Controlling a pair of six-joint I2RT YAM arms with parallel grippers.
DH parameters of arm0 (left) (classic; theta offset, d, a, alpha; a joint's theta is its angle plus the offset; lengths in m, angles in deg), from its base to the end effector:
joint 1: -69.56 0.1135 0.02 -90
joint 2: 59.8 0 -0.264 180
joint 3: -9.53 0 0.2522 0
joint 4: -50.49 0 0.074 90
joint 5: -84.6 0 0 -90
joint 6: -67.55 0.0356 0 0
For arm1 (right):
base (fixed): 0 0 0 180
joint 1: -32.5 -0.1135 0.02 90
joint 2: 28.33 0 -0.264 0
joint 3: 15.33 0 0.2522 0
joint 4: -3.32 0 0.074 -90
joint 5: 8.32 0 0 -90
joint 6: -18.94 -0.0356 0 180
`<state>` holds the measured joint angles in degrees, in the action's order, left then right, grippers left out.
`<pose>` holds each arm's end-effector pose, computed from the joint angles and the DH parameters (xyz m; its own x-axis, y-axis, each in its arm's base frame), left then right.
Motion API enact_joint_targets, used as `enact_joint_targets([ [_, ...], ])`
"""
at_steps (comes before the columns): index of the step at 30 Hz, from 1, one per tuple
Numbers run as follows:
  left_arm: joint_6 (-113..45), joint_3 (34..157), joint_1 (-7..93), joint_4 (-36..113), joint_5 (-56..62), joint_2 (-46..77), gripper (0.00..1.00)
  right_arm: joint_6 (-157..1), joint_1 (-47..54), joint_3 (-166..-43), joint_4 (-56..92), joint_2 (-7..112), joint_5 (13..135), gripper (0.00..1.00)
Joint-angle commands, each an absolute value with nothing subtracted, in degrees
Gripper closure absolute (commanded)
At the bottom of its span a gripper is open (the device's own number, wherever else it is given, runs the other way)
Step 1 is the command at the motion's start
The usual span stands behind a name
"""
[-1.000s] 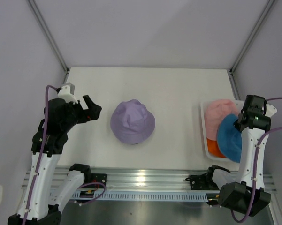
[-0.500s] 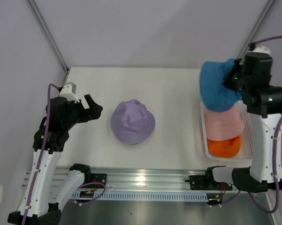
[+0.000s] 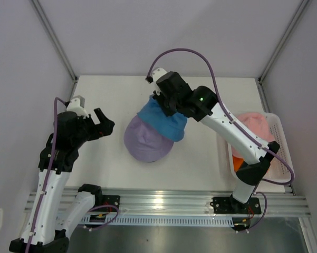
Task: Stack the hats
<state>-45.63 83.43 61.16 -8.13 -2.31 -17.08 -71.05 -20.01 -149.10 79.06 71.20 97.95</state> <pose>0.1373 -0.0222 0.3727 -0.4951 -0.3242 -0.8061 -0.0018 0.9282 -0.3722 0.2229 0.2742 0.4441 -0.4032 -0.5259 -0.7489 -0.6340 0.7506 -0.1858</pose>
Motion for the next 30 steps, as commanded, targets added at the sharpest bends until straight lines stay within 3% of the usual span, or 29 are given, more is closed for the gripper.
enact_joint_targets([
  [1,-47.8,82.2,60.9,-9.0,-3.4,-18.7,0.01,-64.5,-19.8,-157.4,72.5,70.0,102.0,1.0],
  [10,-47.5,82.5,60.9,-10.0,-5.1,-18.1,0.0,-58.3,-23.7,-152.4,63.9,68.5,92.4,1.0],
  [17,-49.5,82.6,60.9,-10.6,-5.1,-17.3,0.01,-53.6,-29.7,-140.5,58.7,67.1,97.1,1.0],
  [23,-51.0,83.1,61.7,-12.6,-7.6,-18.0,0.01,-58.0,-30.3,-136.1,58.7,67.4,96.1,1.0],
  [30,-50.8,82.6,62.3,-12.1,-6.3,-18.2,0.0,-63.5,-30.4,-130.5,56.0,63.5,84.7,0.98],
])
